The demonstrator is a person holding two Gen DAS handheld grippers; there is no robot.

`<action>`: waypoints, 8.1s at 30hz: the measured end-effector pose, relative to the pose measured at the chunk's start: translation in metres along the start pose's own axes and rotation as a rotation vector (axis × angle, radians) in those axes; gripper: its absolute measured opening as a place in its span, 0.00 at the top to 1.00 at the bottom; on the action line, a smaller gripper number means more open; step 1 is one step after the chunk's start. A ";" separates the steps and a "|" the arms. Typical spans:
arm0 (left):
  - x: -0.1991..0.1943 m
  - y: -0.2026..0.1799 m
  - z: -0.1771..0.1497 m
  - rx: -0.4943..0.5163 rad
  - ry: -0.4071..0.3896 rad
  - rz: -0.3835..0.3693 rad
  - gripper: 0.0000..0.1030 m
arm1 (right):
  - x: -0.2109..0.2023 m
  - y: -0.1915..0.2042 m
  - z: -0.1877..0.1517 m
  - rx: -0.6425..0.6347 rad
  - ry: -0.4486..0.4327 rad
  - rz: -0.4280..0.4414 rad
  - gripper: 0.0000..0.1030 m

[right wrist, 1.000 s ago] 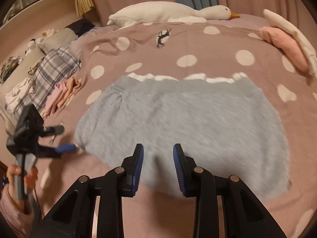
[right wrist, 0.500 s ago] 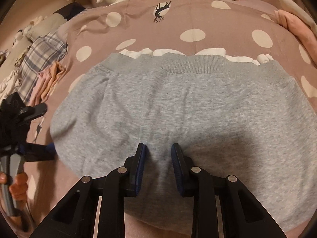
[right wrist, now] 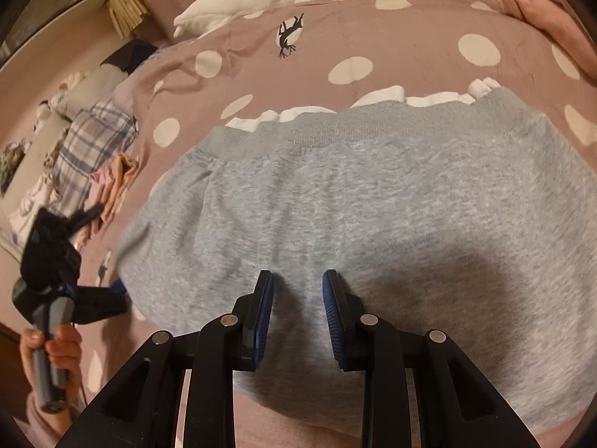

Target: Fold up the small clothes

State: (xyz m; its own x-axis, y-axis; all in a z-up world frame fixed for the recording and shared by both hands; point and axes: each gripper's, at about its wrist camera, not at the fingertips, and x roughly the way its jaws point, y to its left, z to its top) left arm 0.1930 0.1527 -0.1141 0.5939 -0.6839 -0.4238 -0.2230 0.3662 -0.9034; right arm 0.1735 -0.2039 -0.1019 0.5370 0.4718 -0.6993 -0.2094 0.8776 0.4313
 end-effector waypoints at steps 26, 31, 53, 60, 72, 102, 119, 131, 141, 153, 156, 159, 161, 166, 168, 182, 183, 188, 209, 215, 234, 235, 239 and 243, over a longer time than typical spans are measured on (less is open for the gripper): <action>0.036 -0.020 0.013 0.030 0.093 0.012 0.26 | -0.001 -0.005 -0.005 0.023 -0.022 0.025 0.72; 0.055 -0.012 0.016 0.087 0.182 0.173 0.69 | 0.001 -0.007 -0.006 0.034 -0.035 0.027 0.72; 0.069 -0.024 0.015 0.232 0.203 0.230 0.75 | -0.003 0.017 0.020 0.021 -0.076 -0.082 0.72; 0.076 -0.029 0.015 0.303 0.197 0.286 0.75 | 0.023 0.012 0.024 0.036 -0.025 -0.103 0.72; 0.081 -0.032 0.010 0.346 0.183 0.337 0.74 | 0.007 0.021 0.003 -0.047 0.002 -0.097 0.72; 0.088 -0.038 0.004 0.419 0.172 0.390 0.73 | 0.017 0.017 0.030 0.007 -0.036 -0.168 0.72; 0.077 -0.073 -0.008 0.463 0.122 0.380 0.79 | 0.008 0.021 -0.005 -0.032 0.019 -0.045 0.72; 0.118 -0.164 -0.079 0.770 0.188 0.369 0.83 | -0.038 -0.061 0.006 0.351 -0.148 0.216 0.71; 0.169 -0.176 -0.157 0.985 0.342 0.355 0.85 | -0.033 -0.103 0.004 0.665 -0.216 0.565 0.52; 0.098 -0.139 -0.099 0.851 0.250 0.340 0.82 | -0.017 -0.079 0.022 0.563 -0.083 0.465 0.46; 0.090 -0.120 -0.089 0.807 0.249 0.367 0.80 | -0.010 -0.066 0.030 0.512 -0.035 0.420 0.45; 0.083 -0.097 -0.080 0.737 0.246 0.374 0.71 | -0.003 -0.056 0.036 0.465 0.003 0.373 0.45; 0.077 -0.088 -0.075 0.692 0.242 0.364 0.62 | 0.000 -0.049 0.039 0.444 0.012 0.343 0.45; 0.061 -0.068 -0.072 0.616 0.234 0.341 0.50 | 0.012 -0.023 0.046 0.326 0.034 0.256 0.52; 0.057 -0.063 -0.074 0.601 0.244 0.343 0.50 | 0.020 -0.010 0.049 0.250 0.057 0.169 0.73; 0.041 -0.060 -0.092 0.620 0.257 0.362 0.50 | -0.103 -0.022 0.078 0.092 -0.240 0.013 0.88; 0.043 -0.061 -0.095 0.620 0.262 0.361 0.50 | -0.111 -0.030 0.075 0.095 -0.253 -0.003 0.88; 0.060 -0.067 -0.104 0.627 0.289 0.366 0.50 | -0.116 -0.065 0.049 0.122 -0.230 -0.107 0.88; 0.155 -0.172 -0.154 0.816 0.334 0.171 0.51 | -0.147 -0.081 0.003 -0.002 -0.317 -0.261 0.84; 0.197 -0.160 -0.180 0.897 0.391 0.286 0.55 | -0.125 -0.066 -0.007 -0.119 -0.237 -0.199 0.84; 0.172 -0.199 -0.163 0.879 0.312 0.158 0.48 | -0.116 -0.094 -0.016 -0.003 -0.222 -0.105 0.84; 0.176 -0.204 -0.161 0.870 0.306 0.161 0.48 | -0.115 -0.092 -0.015 -0.006 -0.223 -0.092 0.84; 0.196 -0.210 -0.150 0.794 0.298 0.145 0.48 | -0.101 -0.088 -0.013 -0.029 -0.193 -0.127 0.84; 0.221 -0.197 -0.147 0.718 0.359 0.186 0.49 | -0.084 -0.098 -0.017 0.000 -0.147 -0.126 0.85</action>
State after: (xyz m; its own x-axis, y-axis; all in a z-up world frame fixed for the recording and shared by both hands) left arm 0.2548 -0.1631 -0.0389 0.2854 -0.6879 -0.6674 0.3274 0.7244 -0.6067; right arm 0.1353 -0.3277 -0.0953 0.6723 0.3403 -0.6575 -0.1323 0.9290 0.3456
